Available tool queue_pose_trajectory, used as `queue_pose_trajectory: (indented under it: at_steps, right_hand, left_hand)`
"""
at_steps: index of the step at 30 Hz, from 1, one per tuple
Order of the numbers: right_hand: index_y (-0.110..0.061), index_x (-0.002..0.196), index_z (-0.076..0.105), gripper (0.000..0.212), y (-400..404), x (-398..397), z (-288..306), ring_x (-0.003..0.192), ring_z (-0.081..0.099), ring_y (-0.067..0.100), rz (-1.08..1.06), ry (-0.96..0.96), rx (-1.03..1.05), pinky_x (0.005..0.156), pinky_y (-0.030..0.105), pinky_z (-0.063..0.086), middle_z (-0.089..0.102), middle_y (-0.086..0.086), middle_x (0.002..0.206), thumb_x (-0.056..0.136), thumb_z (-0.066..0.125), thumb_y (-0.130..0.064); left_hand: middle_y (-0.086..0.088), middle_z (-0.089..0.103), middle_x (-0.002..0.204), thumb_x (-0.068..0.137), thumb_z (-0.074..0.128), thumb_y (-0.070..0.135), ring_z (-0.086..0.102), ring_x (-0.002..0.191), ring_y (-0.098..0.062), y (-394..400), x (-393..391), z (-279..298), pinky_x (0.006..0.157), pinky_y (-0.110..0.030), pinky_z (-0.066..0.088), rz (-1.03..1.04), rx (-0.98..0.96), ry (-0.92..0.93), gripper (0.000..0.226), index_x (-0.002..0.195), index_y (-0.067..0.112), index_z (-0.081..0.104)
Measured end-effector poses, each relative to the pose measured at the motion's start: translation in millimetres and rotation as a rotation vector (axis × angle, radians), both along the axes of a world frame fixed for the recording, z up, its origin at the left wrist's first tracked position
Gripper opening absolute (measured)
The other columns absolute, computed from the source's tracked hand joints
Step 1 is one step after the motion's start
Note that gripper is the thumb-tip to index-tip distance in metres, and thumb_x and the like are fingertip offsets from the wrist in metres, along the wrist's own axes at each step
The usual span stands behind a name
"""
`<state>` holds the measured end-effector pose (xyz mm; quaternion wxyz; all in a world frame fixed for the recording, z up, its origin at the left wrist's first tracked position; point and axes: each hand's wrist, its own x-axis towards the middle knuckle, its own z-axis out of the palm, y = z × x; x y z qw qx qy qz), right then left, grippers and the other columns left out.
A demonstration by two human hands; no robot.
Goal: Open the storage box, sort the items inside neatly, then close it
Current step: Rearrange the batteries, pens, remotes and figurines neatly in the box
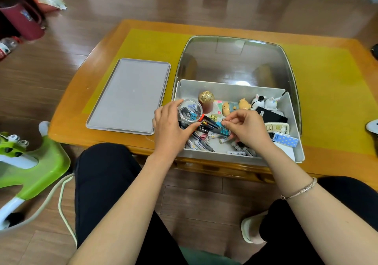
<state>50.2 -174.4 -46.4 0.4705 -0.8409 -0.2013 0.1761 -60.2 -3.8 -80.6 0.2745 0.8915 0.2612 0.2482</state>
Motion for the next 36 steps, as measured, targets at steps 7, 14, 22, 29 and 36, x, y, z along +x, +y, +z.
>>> queue_pose_trajectory:
  at_steps: [7, 14, 22, 29, 36]
  right_hand:
    - [-0.009, 0.086, 0.070, 0.004, -6.4, -1.1, 0.1, 0.038, 0.053, 0.004, -0.122, -0.037, 0.148, 0.039, 0.021, 0.047, 0.062, 0.002, 0.059, 0.087, 0.068, -0.012]
    - [-0.016, 0.075, 0.064, 0.014, -6.3, -3.8, 9.8, 0.038, 0.054, 0.007, -0.132, -0.006, 0.289, 0.038, 0.020, 0.044, 0.060, 0.002, 0.059, 0.085, 0.069, -0.007]
    - [-0.020, 0.076, 0.067, 0.014, 6.6, -15.0, 25.3, 0.045, 0.052, 0.013, -0.014, -0.043, 0.270, 0.040, 0.024, 0.048, 0.058, 0.004, 0.061, 0.084, 0.069, -0.009]
    - [-0.010, 0.096, 0.069, 0.014, 15.3, -15.5, 23.2, 0.045, 0.055, 0.009, 0.016, -0.083, 0.226, 0.045, 0.018, 0.049, 0.059, 0.008, 0.066, 0.085, 0.067, -0.003]
    - [-0.001, 0.090, 0.067, 0.006, 7.9, -11.0, 20.4, 0.055, 0.064, 0.006, -0.086, -0.030, 0.301, 0.055, 0.020, 0.055, 0.065, 0.012, 0.071, 0.085, 0.065, 0.002]
  left_hand:
    - [-0.003, 0.056, 0.122, 0.070, 0.081, 0.042, 0.047, 0.111, -0.022, -21.0, 1.5, 11.0, 0.087, -0.032, 0.041, -0.089, 0.233, 0.032, 0.071, 0.128, 0.017, 0.050]
    - [0.004, 0.050, 0.132, 0.072, 0.083, 0.019, 0.046, 0.122, -0.012, -18.8, 6.0, 7.1, 0.098, -0.028, 0.046, -0.231, 0.014, 0.008, 0.075, 0.135, 0.023, 0.043]
    - [0.006, 0.059, 0.126, 0.069, 0.080, 0.049, 0.053, 0.113, -0.011, -21.9, 5.2, 6.6, 0.085, -0.018, 0.038, -0.213, 0.056, 0.099, 0.078, 0.135, 0.025, 0.045]
    - [0.006, 0.058, 0.128, 0.071, 0.076, 0.052, 0.054, 0.114, -0.012, -21.8, 4.3, 7.2, 0.089, -0.029, 0.049, -0.233, 0.081, 0.118, 0.078, 0.137, 0.026, 0.043]
    - [0.011, 0.064, 0.112, 0.073, 0.056, 0.075, 0.062, 0.097, -0.010, -25.9, 2.5, 10.9, 0.071, -0.023, 0.047, -0.218, 0.105, 0.144, 0.068, 0.120, 0.027, 0.054]
